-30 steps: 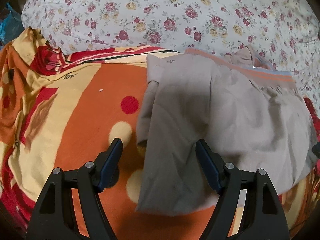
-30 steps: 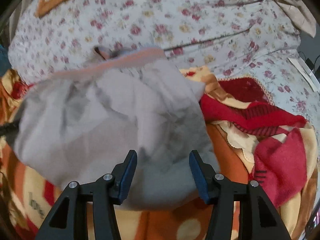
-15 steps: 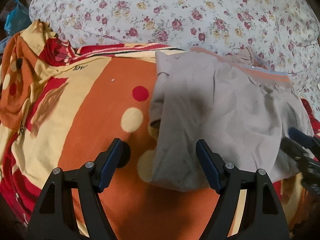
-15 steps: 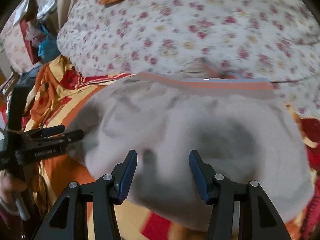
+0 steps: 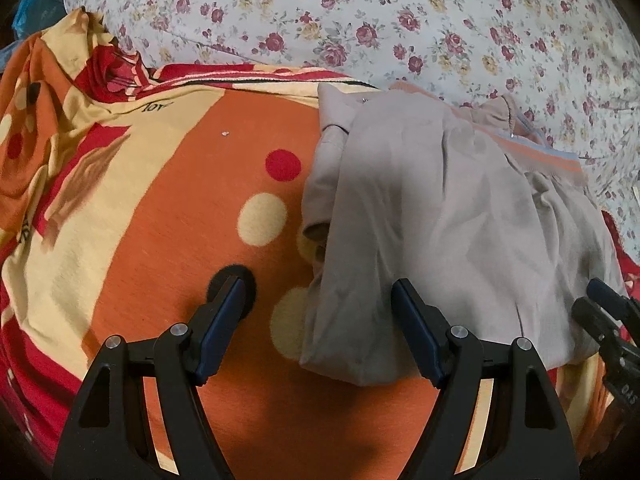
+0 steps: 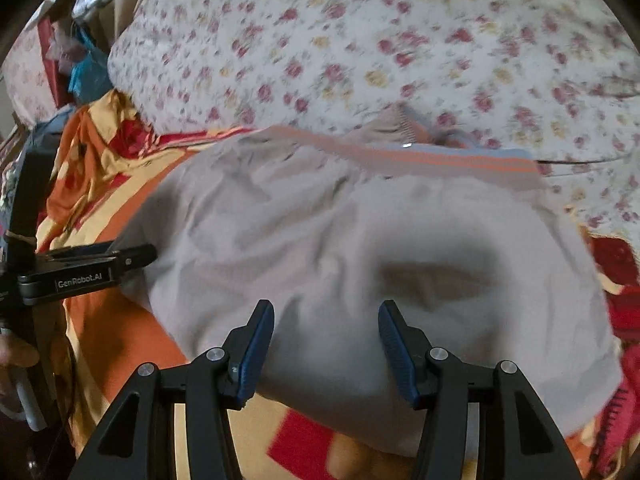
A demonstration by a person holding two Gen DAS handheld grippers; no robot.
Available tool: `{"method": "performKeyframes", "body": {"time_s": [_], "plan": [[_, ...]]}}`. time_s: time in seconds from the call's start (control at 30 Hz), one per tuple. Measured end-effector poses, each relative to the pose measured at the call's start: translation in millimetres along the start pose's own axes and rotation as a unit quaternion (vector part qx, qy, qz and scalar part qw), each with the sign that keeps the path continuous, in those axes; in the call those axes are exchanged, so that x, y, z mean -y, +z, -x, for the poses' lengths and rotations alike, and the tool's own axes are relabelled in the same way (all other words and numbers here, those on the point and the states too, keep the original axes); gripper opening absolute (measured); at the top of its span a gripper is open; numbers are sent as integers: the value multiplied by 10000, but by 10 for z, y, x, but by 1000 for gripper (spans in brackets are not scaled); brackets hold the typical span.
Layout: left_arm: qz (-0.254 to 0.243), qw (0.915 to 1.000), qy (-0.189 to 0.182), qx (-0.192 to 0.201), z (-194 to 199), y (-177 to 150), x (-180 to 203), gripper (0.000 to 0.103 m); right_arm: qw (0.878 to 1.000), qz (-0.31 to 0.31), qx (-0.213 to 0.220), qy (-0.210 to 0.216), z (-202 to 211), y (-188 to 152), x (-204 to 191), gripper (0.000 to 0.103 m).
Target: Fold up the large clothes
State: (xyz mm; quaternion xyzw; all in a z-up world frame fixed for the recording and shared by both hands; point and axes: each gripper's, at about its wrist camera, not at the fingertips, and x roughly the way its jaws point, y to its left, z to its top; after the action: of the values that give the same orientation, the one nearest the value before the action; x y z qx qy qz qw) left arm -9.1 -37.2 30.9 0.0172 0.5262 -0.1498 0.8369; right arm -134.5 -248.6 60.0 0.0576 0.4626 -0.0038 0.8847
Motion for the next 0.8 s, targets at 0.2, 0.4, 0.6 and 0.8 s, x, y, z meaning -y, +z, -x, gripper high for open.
{"method": "performKeyframes", "body": {"time_s": [0.2, 0.4, 0.6, 0.8], "plan": [[201, 9993, -282, -122, -21, 5, -51, 77, 9982, -423, -424, 23, -222, -174, 258, 61], [580, 9953, -768, -99, 23, 81, -165, 77, 9975, -652, -124, 242, 100, -228, 348, 61], [676, 9935, -907, -148, -39, 92, -136, 77, 9981, -562, 32, -267, 320, -362, 527, 62], [554, 9955, -775, 11, -61, 197, -30, 77, 9946, -943, 58, -436, 347, -469, 903, 62]]}}
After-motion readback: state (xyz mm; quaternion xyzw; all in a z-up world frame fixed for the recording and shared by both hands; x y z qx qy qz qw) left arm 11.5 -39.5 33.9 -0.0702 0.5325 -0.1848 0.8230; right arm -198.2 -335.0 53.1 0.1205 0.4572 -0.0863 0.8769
